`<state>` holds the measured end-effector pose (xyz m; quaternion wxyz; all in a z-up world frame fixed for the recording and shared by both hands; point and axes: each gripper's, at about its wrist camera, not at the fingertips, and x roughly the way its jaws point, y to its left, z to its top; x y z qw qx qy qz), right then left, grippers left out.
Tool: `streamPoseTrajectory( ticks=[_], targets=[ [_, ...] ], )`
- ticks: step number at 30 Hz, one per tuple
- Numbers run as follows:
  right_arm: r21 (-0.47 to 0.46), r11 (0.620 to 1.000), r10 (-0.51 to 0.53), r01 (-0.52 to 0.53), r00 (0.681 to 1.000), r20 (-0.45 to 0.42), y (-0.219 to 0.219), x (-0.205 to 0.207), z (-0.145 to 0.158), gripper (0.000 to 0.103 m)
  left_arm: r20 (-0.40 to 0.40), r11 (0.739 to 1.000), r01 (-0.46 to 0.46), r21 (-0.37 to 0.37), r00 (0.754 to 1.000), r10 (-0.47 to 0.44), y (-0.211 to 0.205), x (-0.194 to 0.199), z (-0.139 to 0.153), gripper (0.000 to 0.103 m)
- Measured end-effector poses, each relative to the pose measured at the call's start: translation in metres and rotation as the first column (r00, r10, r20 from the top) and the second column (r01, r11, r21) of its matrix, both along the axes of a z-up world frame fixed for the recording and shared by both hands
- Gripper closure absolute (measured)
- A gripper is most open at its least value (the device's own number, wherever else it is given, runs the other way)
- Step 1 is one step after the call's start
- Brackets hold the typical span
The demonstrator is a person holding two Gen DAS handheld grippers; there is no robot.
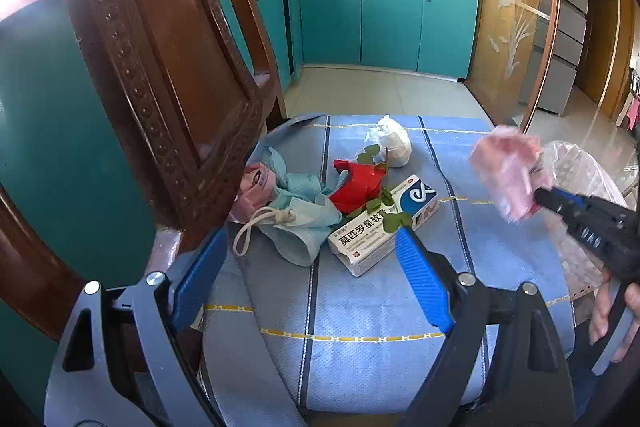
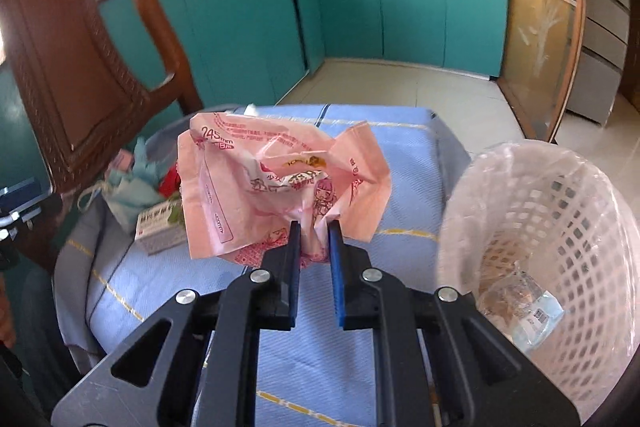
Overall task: Collect trash
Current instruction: 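Grasp the pink plastic bag with the right gripper and lift it, then grasp the green leafy sprig with the left gripper while the right gripper holds the pink bag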
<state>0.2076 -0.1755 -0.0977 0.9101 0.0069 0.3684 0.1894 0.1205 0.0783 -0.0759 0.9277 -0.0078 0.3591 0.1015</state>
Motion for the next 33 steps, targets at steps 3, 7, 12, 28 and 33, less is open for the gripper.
streamPoseTrajectory(
  ticks=[3,7,12,28,33],
  targets=[
    [0.004,1.000,-0.023,0.023,1.000,0.013,-0.006,0.000,0.004,0.089,-0.014,1.000,0.000,-0.002,1.000,0.000,0.001,0.003,-0.005,0.017],
    [-0.025,0.999,-0.037,0.038,0.999,0.010,-0.004,0.002,0.002,0.089,-0.052,1.000,0.011,-0.008,0.999,-0.011,-0.001,0.009,-0.020,0.017],
    [-0.034,0.999,-0.035,0.035,0.999,0.001,-0.001,0.003,0.000,0.089,-0.069,0.993,0.118,-0.021,0.990,-0.119,-0.012,0.028,-0.035,0.017],
    [-0.018,0.998,-0.053,0.052,0.998,-0.046,-0.007,0.009,-0.007,0.089,-0.290,0.951,0.310,-0.016,0.908,-0.301,-0.031,0.103,-0.087,0.042],
    [-0.024,0.999,-0.047,0.046,0.998,-0.043,-0.005,0.009,-0.007,0.089,-0.290,0.920,0.378,-0.101,0.874,-0.390,-0.041,0.072,-0.080,0.049]
  ],
)
